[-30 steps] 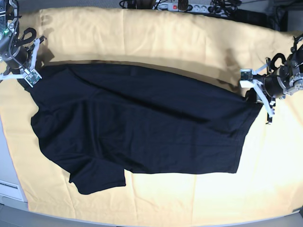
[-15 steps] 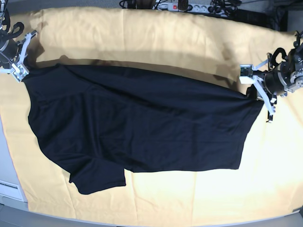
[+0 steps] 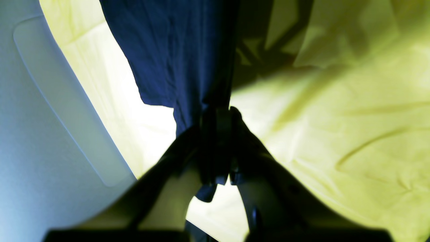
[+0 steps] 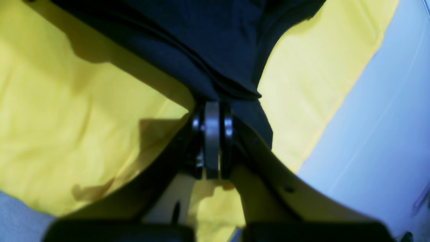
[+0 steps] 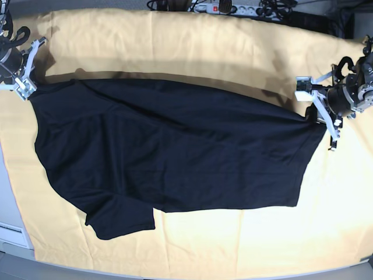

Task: Fold the T-shirt properly
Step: 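Drag the black shirt with both grippers toward the robot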

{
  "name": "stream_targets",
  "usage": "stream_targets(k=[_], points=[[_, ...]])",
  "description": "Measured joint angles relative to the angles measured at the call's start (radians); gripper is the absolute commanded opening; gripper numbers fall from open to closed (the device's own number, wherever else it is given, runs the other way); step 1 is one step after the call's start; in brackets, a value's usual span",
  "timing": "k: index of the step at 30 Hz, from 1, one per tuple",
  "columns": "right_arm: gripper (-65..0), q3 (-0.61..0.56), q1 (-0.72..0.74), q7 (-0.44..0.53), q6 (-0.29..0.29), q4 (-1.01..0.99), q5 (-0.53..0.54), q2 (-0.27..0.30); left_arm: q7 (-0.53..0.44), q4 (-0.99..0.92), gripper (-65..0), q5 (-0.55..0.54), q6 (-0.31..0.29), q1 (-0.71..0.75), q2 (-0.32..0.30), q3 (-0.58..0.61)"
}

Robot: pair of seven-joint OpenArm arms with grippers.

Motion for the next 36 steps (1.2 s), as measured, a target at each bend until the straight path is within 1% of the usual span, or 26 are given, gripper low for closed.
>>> stream_targets(k=[2,5,9,11,12,13,16,17,20,22,23,27,29,36], points=[[-65.0,0.0,0.0,-0.032,-0.002,0.03,0.023,0.0,0.027,0.023,-65.0,-0.012,0.0,0.0,-0.017,0.0],[-65.0,0.0,0.0,-0.061,-0.001,0.07,0.083,0.0,0.056,0.058,-65.0,-0.067,0.0,0.0,-0.044,0.0],[-65.0,0.002,-0.023,-0.073,0.0,0.088,0.08,0.0,0.092,0.076,-65.0,-0.129,-0.004,0.0,-0.06,0.0],[-65.0,0.002,-0.051,-0.077,0.015,0.089,0.079,0.0,0.106,0.076,-65.0,-0.14,-0.021,0.0,-0.068,0.0],[-65.0,0.003,-0.067,-0.076,0.019,0.089,0.077,0.0,0.117,0.076,-65.0,-0.167,-0.028,0.0,-0.072,0.0],[-65.0,0.003,-0.079,-0.076,0.023,0.089,0.072,0.0,0.121,0.076,-65.0,-0.174,-0.048,0.0,-0.074,0.0],[-65.0,0.005,-0.114,-0.076,0.023,0.089,0.071,0.0,0.127,0.078,-65.0,-0.213,-0.075,0.0,-0.074,0.0],[-65.0,0.005,-0.125,-0.076,0.023,0.089,0.068,0.0,0.127,0.083,-65.0,-0.225,-0.095,0.0,-0.074,0.0],[-65.0,0.006,-0.155,-0.072,0.023,0.089,0.033,0.001,0.174,0.106,-65.0,-0.301,-0.154,0.0,-0.075,0.0],[-65.0,0.006,-0.182,-0.072,0.023,0.089,0.026,0.001,0.208,0.122,-65.0,-0.345,-0.165,0.0,-0.09,0.0],[-65.0,0.006,-0.193,-0.072,0.023,0.089,0.021,0.0,0.209,0.13,-65.0,-0.347,-0.174,0.0,-0.105,0.0],[-65.0,0.006,-0.231,-0.072,0.023,0.089,0.019,0.001,0.221,0.137,-65.0,-0.355,-0.174,0.0,-0.159,0.0],[-65.0,0.006,-0.238,-0.072,0.023,0.089,0.019,0.001,0.228,0.137,-65.0,-0.392,-0.182,0.0,-0.175,0.0],[-65.0,0.006,-0.248,-0.11,0.022,0.089,0.019,0.001,0.298,0.137,-65.0,-0.55,-0.182,0.0,-0.175,0.0]])
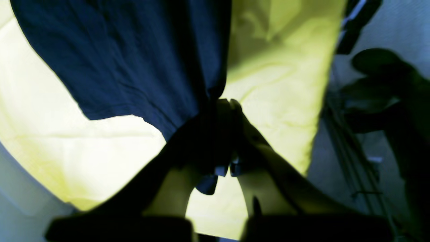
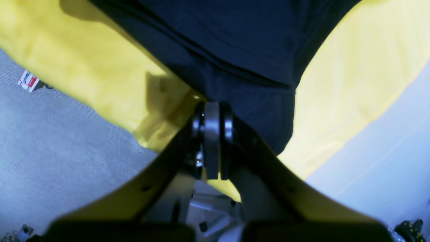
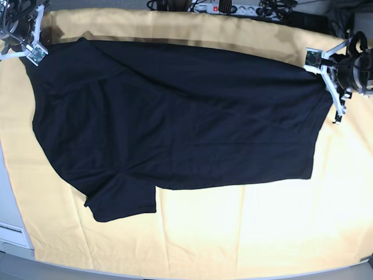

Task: Fold the T-shirt properly
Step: 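Drag the black shirt with both grippers toward the robot, then lower the held shirt edge onto the cloth with both grippers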

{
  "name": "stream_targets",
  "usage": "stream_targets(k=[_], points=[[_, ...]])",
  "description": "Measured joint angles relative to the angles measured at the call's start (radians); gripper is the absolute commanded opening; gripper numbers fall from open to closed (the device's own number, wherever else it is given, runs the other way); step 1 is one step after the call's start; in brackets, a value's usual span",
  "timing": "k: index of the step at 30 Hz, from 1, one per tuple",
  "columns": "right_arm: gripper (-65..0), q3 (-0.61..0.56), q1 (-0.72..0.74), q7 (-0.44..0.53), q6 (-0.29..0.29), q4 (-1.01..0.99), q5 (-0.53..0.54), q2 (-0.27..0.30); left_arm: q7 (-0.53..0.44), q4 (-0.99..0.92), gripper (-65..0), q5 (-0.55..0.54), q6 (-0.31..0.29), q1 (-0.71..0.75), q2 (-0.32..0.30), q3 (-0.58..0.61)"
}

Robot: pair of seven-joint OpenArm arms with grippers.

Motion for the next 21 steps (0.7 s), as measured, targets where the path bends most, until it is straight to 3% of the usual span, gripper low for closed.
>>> stream_targets(k=[7,12,21], points=[[-65.0,0.0,0.0,-0.034,0.0,0.0,0.011,0.0,0.06,0.0,-65.0,-0.082,0.0,0.0,0.0,0.0],[-65.0,0.0,0.0,-0.048,-0.003,0.0,0.105,0.0,0.091,0.0,-65.0,-0.081,0.001,0.071,-0.001,-0.003],[-65.0,0.0,0.0,-0.01,-0.003,0.0,0.112,-0.001,0.09,-0.008,-65.0,0.018,0.001,0.192,0.006,-0.005]])
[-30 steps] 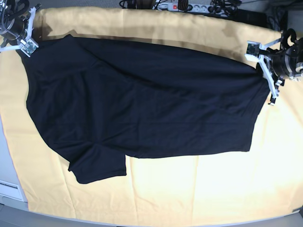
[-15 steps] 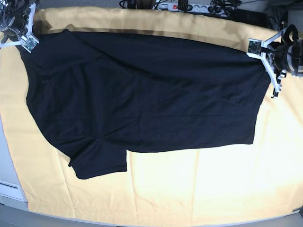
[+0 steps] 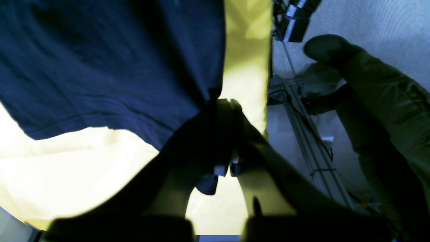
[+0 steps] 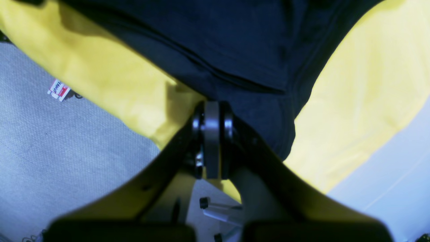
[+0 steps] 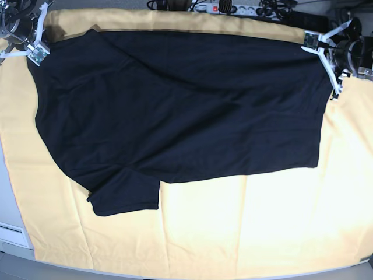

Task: Fold the T-shirt properly
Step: 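Lower the held shirt edge onto the cloth with both grippers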

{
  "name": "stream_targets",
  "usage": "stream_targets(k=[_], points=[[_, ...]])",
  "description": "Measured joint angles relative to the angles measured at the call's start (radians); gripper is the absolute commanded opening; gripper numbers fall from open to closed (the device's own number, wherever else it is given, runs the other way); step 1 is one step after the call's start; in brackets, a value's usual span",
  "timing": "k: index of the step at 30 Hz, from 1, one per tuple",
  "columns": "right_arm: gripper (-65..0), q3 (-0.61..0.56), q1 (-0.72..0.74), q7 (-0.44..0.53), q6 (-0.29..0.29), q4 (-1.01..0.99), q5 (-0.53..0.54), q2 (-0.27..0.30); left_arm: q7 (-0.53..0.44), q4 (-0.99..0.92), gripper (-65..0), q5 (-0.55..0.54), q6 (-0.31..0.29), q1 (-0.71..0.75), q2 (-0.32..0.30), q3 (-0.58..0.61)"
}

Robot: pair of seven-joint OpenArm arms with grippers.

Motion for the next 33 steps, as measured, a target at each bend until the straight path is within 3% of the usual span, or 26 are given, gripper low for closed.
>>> stream_targets(k=[8,12,23,33], points=[[-65.0,0.0,0.0,-0.077,0.0,0.0,0.001,0.0,0.003,-0.001,-65.0,0.014,0.0,0.0,0.03,0.0],[-65.0,0.0,-0.032,-0.121,-0.002,0.0,0.086,0.0,0.003,-0.001,-65.0,0.015,0.0,0.0,0.03,0.0],[-65.0,0.0,-0.037,-0.17,-0.013,0.0,0.098,-0.002,0.003,-0.001,-65.0,0.014,0.0,0.0,0.03,0.0],[-65.0,0.0,-0.116,-0.154,-0.033,0.001,0.097,0.0,0.003,-0.001,-65.0,0.005,0.0,0.0,0.03,0.0]])
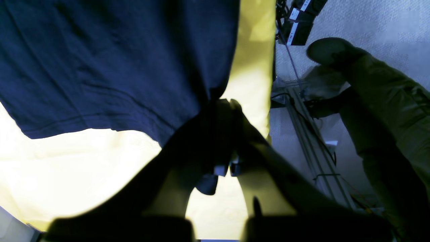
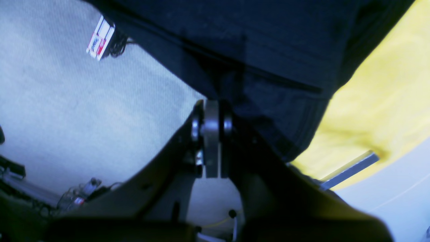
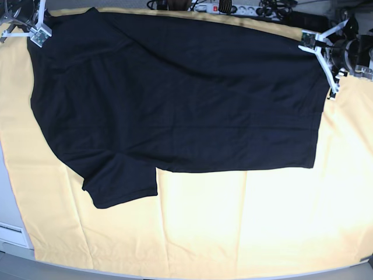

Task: Fold the T-shirt properly
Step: 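Lower the held shirt edge onto the cloth with both grippers, then open both grippers and move the left gripper toward the hem corner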

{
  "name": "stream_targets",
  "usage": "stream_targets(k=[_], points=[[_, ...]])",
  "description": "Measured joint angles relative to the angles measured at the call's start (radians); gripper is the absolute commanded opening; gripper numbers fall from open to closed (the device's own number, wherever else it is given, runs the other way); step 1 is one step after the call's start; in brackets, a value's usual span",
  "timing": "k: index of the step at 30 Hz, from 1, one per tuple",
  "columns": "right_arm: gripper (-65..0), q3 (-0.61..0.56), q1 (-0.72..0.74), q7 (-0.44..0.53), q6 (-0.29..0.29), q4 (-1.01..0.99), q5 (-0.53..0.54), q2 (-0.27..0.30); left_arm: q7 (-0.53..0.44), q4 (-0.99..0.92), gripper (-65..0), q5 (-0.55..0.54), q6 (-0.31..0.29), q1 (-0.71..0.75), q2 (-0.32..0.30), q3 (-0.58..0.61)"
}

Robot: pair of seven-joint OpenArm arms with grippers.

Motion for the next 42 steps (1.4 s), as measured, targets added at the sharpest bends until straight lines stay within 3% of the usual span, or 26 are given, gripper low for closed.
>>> stream_targets(k=[12,15,17,25,28,30,34,38,41,42], points=[[-64.7,0.0,0.0,0.0,0.0,0.0,0.0,0.0,0.065,0.0,-63.2,-0.1,0.0,0.0,0.0,0.0],[-46.6,0.0,0.003,0.0,0.0,0.0,-0.003,0.0,0.075,0.0,-48.0,-0.096,0.0,0.0,0.0,0.0],[-36.9,0.0,0.002,0.017,0.0,0.0,-0.008,0.0,0.076,0.0,-41.4,-0.097,0.0,0.0,0.0,0.0],[-35.4,0.0,0.002,0.034,0.0,0.0,-0.012,0.0,0.076,0.0,-40.6,-0.091,0.0,0.0,0.0,0.0],[-35.4,0.0,0.002,0.032,-0.013,0.021,-0.097,0.0,0.077,0.0,-40.6,-0.014,0.0,0.0,0.0,0.0],[-35.4,0.0,0.002,0.042,-0.056,0.055,-0.167,0.0,0.076,0.0,-40.6,0.044,0.055,0.0,0.0,0.0],[-35.4,0.0,0.002,0.174,-0.176,0.116,-0.319,0.0,0.044,0.0,-40.6,0.177,0.216,0.0,0.0,0.0],[-35.4,0.0,0.003,0.295,-0.32,0.119,-0.45,0.0,0.003,-0.002,-40.6,0.376,0.452,0.0,0.005,0.0],[-35.4,0.0,0.026,0.311,-0.366,0.119,-0.484,0.0,-0.001,-0.002,-40.6,0.551,0.663,-0.002,0.044,0.0],[-35.4,0.0,0.039,0.311,-0.369,0.119,-0.488,0.0,-0.004,-0.003,-40.6,0.589,0.702,-0.003,0.063,-0.001]])
